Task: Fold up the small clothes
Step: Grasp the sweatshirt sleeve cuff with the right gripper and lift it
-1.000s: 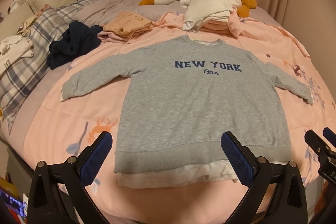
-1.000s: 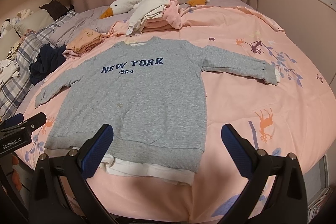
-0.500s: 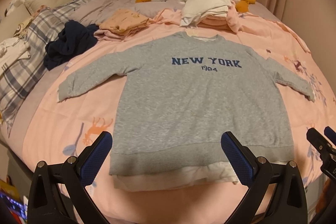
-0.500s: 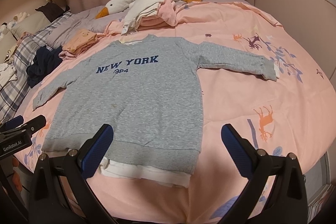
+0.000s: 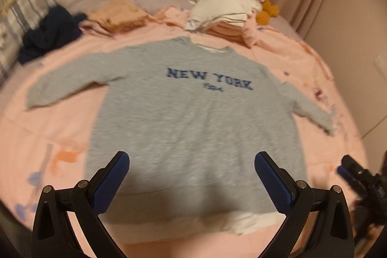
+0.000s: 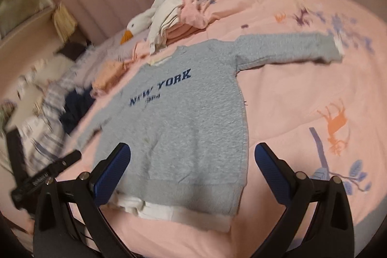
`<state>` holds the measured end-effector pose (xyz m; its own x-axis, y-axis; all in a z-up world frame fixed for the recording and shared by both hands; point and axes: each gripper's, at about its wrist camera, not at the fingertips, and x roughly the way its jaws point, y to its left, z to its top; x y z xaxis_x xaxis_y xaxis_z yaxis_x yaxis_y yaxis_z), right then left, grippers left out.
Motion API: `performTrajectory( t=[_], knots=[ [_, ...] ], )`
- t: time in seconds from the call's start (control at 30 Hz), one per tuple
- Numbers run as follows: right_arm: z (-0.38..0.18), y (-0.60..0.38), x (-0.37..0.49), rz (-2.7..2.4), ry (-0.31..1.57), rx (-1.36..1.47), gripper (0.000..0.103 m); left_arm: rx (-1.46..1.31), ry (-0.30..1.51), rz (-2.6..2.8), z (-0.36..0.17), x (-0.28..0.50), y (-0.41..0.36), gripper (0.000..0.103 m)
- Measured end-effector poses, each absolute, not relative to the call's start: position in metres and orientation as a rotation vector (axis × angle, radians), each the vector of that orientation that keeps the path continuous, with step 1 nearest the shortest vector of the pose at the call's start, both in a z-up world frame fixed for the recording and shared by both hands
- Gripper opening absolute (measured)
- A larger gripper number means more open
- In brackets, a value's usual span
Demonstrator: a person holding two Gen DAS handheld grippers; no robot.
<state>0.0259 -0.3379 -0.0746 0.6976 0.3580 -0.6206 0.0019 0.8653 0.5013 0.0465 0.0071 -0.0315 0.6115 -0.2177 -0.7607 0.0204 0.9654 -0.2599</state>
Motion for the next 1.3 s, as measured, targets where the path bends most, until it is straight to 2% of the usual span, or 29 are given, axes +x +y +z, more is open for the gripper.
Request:
performTrajectory(
  t=[0.3, 0.6, 0.8, 0.9, 0.93, 0.97, 1.0, 1.1, 1.3],
  knots=[
    [-0.113, -0.426, 0.07, 0.162, 0.728, 0.83, 0.103, -0.443, 0.914, -0.238, -0.044, 0.09, 0.011, 0.102],
    [-0.145, -0.503, 0.13, -0.027, 0.678, 1.011, 0.091, -0.393, 0.963, -0.203, -0.056, 0.127, 0.0, 0.102],
    [-0.161, -0.54, 0.155, -0.136, 0.636, 1.103, 0.076, -0.36, 0.994, -0.214, -0.066, 0.143, -0.013, 0.102],
    [-0.164, -0.556, 0.162, -0.191, 0.605, 1.137, 0.062, -0.357, 1.005, -0.214, -0.069, 0.149, -0.015, 0.102],
    [-0.165, -0.559, 0.165, -0.199, 0.604, 1.138, 0.051, -0.357, 1.007, -0.212, -0.07, 0.151, -0.015, 0.102],
    [-0.165, -0.563, 0.169, -0.221, 0.61, 1.129, 0.031, -0.36, 1.007, -0.208, -0.07, 0.151, -0.014, 0.102],
    [-0.165, -0.566, 0.172, -0.247, 0.625, 1.116, 0.021, -0.364, 1.006, -0.207, -0.07, 0.151, -0.012, 0.102],
    [-0.157, -0.566, 0.178, -0.27, 0.644, 1.073, 0.019, -0.374, 1.003, -0.195, -0.07, 0.151, -0.003, 0.102],
    [-0.08, -0.522, 0.208, -0.195, 0.622, 0.779, 0.018, -0.441, 0.999, -0.119, -0.072, 0.146, 0.036, 0.102]
  ],
)
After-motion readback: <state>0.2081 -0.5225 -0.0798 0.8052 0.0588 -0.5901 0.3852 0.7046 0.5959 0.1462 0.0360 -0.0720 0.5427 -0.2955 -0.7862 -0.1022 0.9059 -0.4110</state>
